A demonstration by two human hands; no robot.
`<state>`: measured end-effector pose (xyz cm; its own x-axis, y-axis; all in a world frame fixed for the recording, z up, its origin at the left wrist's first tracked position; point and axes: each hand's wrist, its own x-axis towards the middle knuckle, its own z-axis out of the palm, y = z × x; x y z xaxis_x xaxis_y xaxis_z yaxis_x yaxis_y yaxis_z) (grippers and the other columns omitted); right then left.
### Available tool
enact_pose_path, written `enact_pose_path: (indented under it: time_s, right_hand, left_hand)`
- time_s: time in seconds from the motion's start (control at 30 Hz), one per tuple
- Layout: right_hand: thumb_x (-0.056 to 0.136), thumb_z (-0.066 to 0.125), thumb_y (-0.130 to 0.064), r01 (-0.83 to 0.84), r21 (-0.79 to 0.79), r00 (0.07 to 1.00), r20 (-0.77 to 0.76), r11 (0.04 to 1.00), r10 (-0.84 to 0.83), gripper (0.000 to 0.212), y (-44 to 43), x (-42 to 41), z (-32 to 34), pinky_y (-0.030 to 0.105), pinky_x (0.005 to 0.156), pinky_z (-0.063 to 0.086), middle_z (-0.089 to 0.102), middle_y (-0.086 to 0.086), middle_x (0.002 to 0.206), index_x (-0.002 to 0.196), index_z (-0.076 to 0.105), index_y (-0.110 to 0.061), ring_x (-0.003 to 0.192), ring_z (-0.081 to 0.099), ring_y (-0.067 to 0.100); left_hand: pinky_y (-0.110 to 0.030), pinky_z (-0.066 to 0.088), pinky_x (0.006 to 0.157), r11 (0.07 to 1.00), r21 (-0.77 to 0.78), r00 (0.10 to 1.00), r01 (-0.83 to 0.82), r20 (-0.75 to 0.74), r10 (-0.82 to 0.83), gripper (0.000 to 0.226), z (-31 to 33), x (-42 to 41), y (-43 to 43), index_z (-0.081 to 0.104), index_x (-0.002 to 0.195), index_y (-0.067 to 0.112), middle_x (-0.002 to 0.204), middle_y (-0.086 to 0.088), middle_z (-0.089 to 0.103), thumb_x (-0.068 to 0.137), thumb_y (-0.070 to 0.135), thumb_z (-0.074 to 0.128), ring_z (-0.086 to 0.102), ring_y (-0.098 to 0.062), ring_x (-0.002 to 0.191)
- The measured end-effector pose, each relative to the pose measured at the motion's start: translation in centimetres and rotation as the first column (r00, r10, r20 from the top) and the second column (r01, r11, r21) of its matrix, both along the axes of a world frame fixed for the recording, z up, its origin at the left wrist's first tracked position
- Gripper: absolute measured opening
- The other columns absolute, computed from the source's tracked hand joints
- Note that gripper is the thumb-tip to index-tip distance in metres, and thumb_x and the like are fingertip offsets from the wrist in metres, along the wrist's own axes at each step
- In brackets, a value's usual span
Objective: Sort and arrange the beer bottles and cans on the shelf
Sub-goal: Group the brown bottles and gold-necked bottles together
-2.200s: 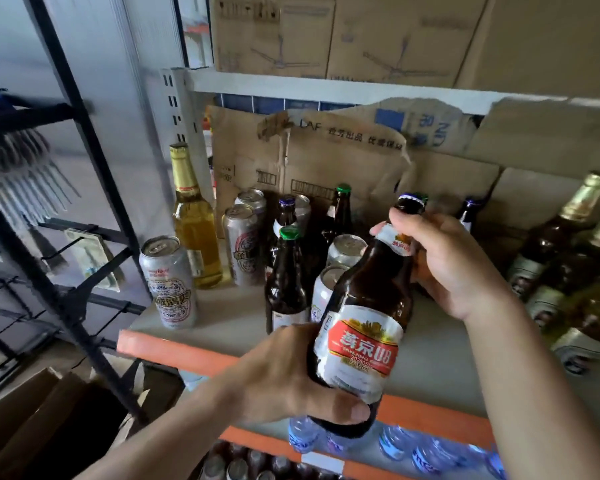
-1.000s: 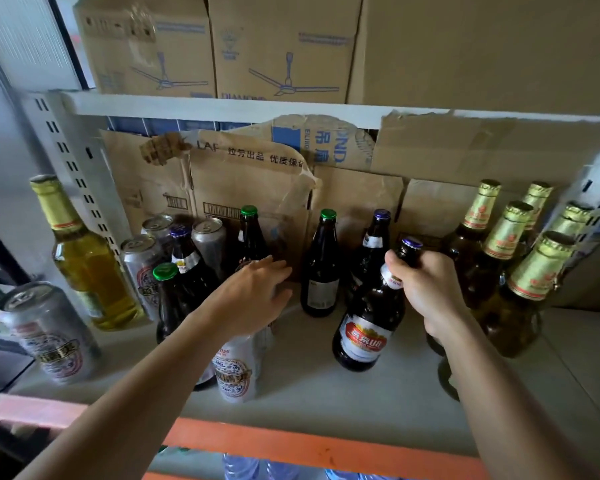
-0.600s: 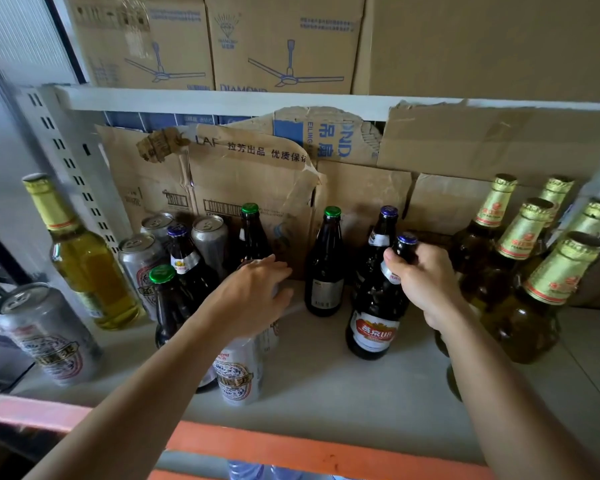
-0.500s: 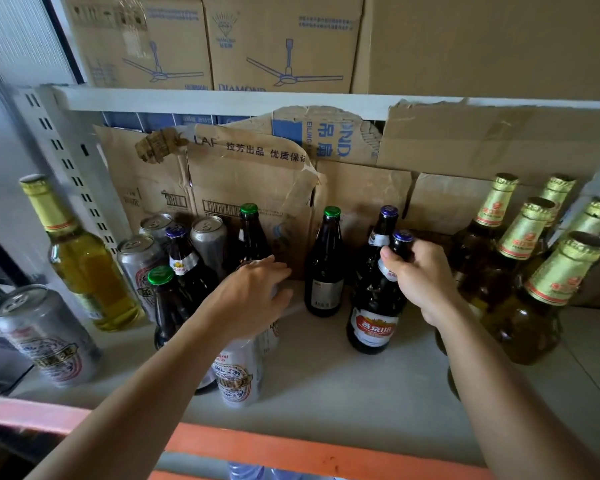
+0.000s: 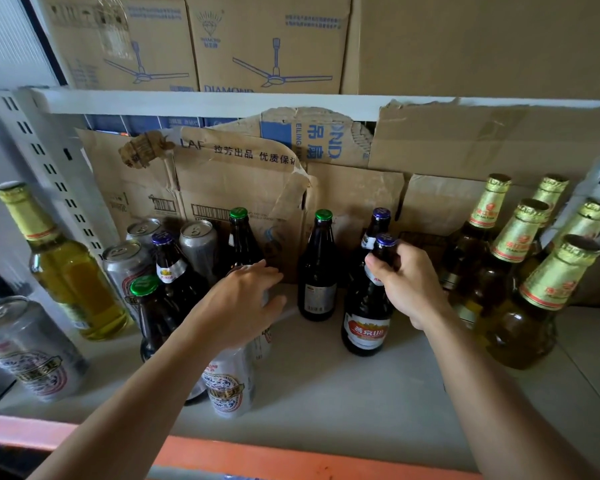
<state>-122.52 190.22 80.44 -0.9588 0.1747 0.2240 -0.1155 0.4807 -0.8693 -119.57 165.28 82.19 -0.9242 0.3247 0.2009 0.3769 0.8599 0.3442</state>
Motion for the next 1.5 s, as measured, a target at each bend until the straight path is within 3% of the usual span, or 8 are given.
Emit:
enact_pose_path:
  time_s: [0.2, 0.43, 0.63, 1.03, 1.2, 1.33, 1.43, 1.5]
  right_hand:
    - [0.091, 0.066, -0.028, -0.051, 0.057, 0.998, 0.025, 0.997, 0.049, 0.014, 0.2, 0.2, -0.1, 0.039, 0.082, 0.054, 0.069, 0.0, 0.095, 0.102, 0.064, -0.02, 0.087, 0.065, 0.013]
    - [0.091, 0.064, -0.03, 0.012, 0.136, 0.999, -0.052, 0.991, -0.005, 0.021, -0.1, 0.7, -0.5, 0.031, 0.066, 0.047, 0.067, 0.01, 0.088, 0.106, 0.063, -0.014, 0.076, 0.061, 0.017]
    - [0.092, 0.063, -0.028, -0.006, 0.162, 0.999, -0.044, 0.987, 0.013, 0.015, 0.1, 0.7, -0.3, 0.022, 0.056, 0.04, 0.062, 0.002, 0.079, 0.101, 0.061, -0.016, 0.068, 0.056, 0.01]
    - [0.094, 0.059, -0.032, -0.057, 0.159, 0.998, 0.048, 0.986, 0.049, 0.026, 0.8, 0.1, -0.2, 0.032, 0.076, 0.041, 0.062, 0.003, 0.107, 0.116, 0.06, -0.019, 0.096, 0.057, 0.021]
    - [0.091, 0.063, -0.034, -0.034, 0.157, 0.999, -0.001, 0.987, 0.035, 0.026, 0.6, 0.8, -0.5, 0.038, 0.074, 0.05, 0.064, 0.007, 0.09, 0.112, 0.061, -0.019, 0.083, 0.061, 0.021]
    - [0.091, 0.062, -0.034, -0.005, 0.13, 0.999, -0.049, 0.992, 0.011, 0.028, 0.1, 1.5, -1.0, 0.032, 0.065, 0.046, 0.06, 0.004, 0.083, 0.114, 0.059, -0.018, 0.076, 0.057, 0.015]
    - [0.088, 0.067, -0.032, 0.047, 0.113, 0.995, -0.088, 0.993, -0.037, 0.034, -0.1, 1.7, -1.1, 0.015, 0.06, 0.043, 0.062, -0.001, 0.087, 0.117, 0.058, -0.016, 0.077, 0.058, 0.007]
    - [0.083, 0.075, -0.028, 0.116, 0.047, 0.98, -0.167, 0.992, -0.107, 0.048, -0.6, 2.2, -0.9, 0.004, 0.066, 0.042, 0.061, -0.006, 0.098, 0.123, 0.055, -0.014, 0.079, 0.058, 0.0]
  left_hand:
    - [-0.023, 0.023, 0.114, 1.0, 0.014, 1.0, -0.006, -0.014, 0.006, 0.049, -0.2, 0.3, -0.3, 0.047, 0.141, 0.016, 0.148, 0.003, 0.044, 0.095, 0.032, 0.054, 0.024, -0.006, 0.144]
    - [-0.021, 0.024, 0.113, 1.0, 0.023, 1.0, 0.007, -0.016, -0.007, 0.049, -0.1, 0.5, -0.2, 0.047, 0.14, 0.014, 0.147, 0.002, 0.045, 0.095, 0.032, 0.055, 0.024, -0.006, 0.144]
    - [-0.023, 0.024, 0.113, 1.0, 0.013, 1.0, 0.007, -0.015, -0.007, 0.049, -0.2, 0.5, -0.3, 0.048, 0.139, 0.014, 0.147, 0.001, 0.046, 0.095, 0.032, 0.055, 0.025, -0.007, 0.144]
    - [-0.028, 0.03, 0.115, 1.0, 0.012, 1.0, -0.019, 0.013, 0.019, 0.05, -0.2, 0.4, -0.3, 0.047, 0.14, 0.016, 0.148, 0.003, 0.044, 0.094, 0.033, 0.056, 0.023, -0.006, 0.144]
    - [-0.028, 0.033, 0.114, 1.0, 0.012, 1.0, -0.014, 0.015, 0.014, 0.049, -0.1, 0.4, -0.2, 0.048, 0.14, 0.015, 0.147, 0.003, 0.045, 0.094, 0.032, 0.056, 0.024, -0.006, 0.144]
    - [-0.026, 0.028, 0.114, 1.0, 0.008, 1.0, -0.017, 0.002, 0.017, 0.049, -0.3, 0.3, -0.2, 0.048, 0.139, 0.016, 0.147, 0.003, 0.046, 0.094, 0.032, 0.056, 0.024, -0.005, 0.144]
    - [-0.025, 0.027, 0.114, 1.0, 0.013, 1.0, -0.018, -0.003, 0.018, 0.05, -0.5, 0.2, -0.3, 0.048, 0.139, 0.015, 0.146, 0.003, 0.046, 0.094, 0.032, 0.057, 0.024, -0.005, 0.143]
    - [-0.027, 0.028, 0.115, 1.0, 0.01, 1.0, -0.016, -0.002, 0.016, 0.05, -0.6, 0.2, -0.3, 0.048, 0.139, 0.016, 0.147, 0.002, 0.046, 0.094, 0.033, 0.056, 0.024, -0.006, 0.144]
